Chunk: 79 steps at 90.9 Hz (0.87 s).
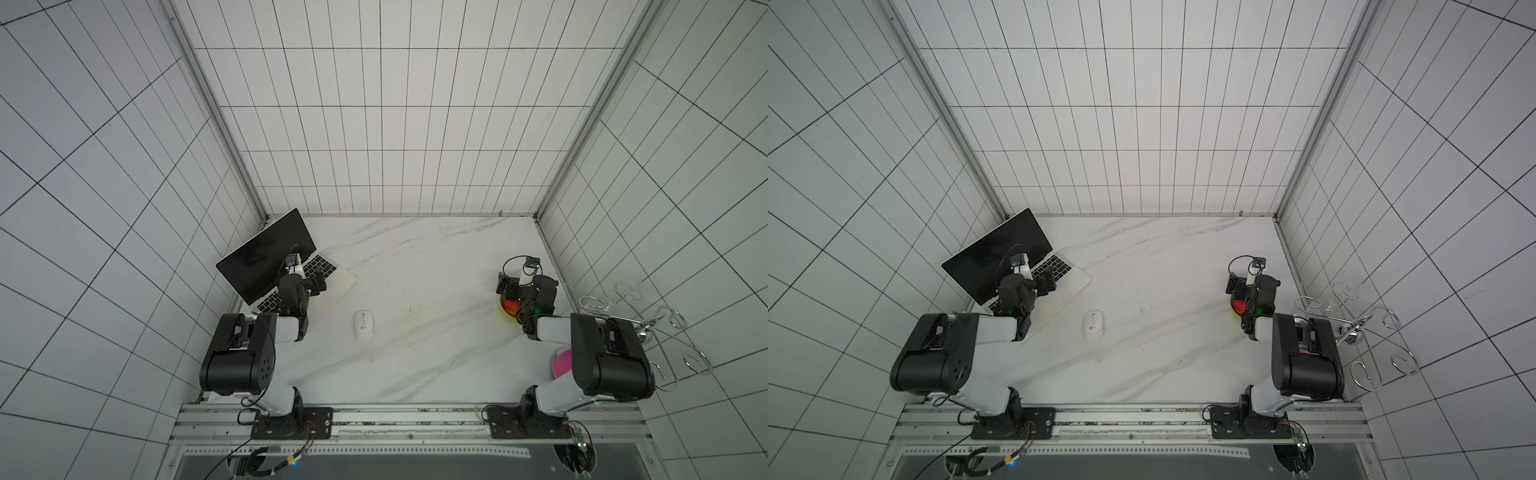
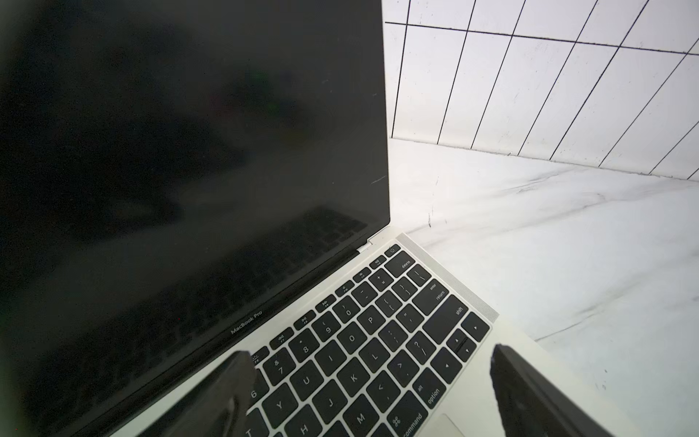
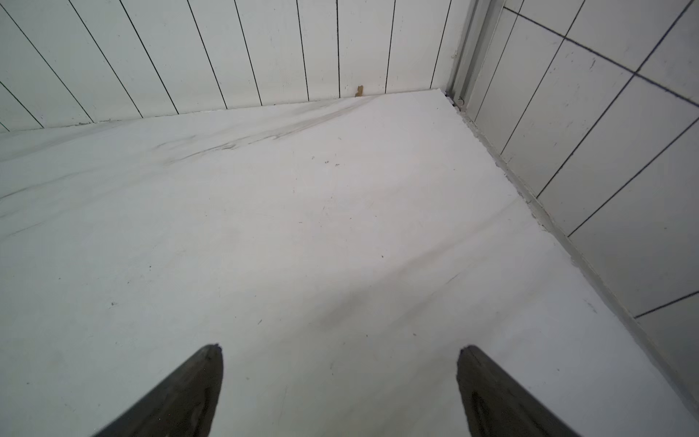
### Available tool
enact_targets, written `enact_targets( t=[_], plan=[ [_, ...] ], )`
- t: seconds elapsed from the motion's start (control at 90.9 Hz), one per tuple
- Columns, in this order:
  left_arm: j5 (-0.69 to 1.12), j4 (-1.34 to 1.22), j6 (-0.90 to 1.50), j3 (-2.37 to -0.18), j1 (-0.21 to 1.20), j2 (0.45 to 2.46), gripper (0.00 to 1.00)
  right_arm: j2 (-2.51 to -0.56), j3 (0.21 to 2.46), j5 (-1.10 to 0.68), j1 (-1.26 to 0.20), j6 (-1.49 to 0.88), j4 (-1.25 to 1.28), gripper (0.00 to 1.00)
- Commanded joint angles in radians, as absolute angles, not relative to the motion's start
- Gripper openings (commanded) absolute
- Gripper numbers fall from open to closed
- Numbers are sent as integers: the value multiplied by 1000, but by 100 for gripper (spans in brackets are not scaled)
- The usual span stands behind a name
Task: Insert the wireless mouse receiver into the laptop
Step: Pick up the mouse from the center of the board.
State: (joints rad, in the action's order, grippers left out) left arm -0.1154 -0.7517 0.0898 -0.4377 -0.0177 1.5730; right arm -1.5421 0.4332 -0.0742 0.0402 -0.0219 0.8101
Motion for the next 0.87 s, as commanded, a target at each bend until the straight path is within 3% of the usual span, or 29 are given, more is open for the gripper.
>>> enact_targets(
  t=[0.0,0.319,0.418,0.517,0.693,0.792,0.858],
  plan=[
    [-125,-753,97,-456,-17,1560,98,-1538,435,-84,49,-18,798,99],
    [-86,-761,106,-448,-37,1554,98,-1536,442,-64,48,-23,791,99],
    [-62,-774,70,-445,-23,1481,98,-1445,467,-40,45,-25,698,99],
    [-179,-443,105,-534,35,1301,98,-1265,544,-23,40,-80,416,99],
    [-308,-23,267,-611,233,1125,98,-1072,615,-208,-15,-122,164,99],
    [-209,119,381,-609,348,1088,98,-1038,636,-246,-147,-120,53,99],
    [-171,248,436,-610,427,1097,98,-1033,643,-232,-315,-122,-29,99]
  ],
)
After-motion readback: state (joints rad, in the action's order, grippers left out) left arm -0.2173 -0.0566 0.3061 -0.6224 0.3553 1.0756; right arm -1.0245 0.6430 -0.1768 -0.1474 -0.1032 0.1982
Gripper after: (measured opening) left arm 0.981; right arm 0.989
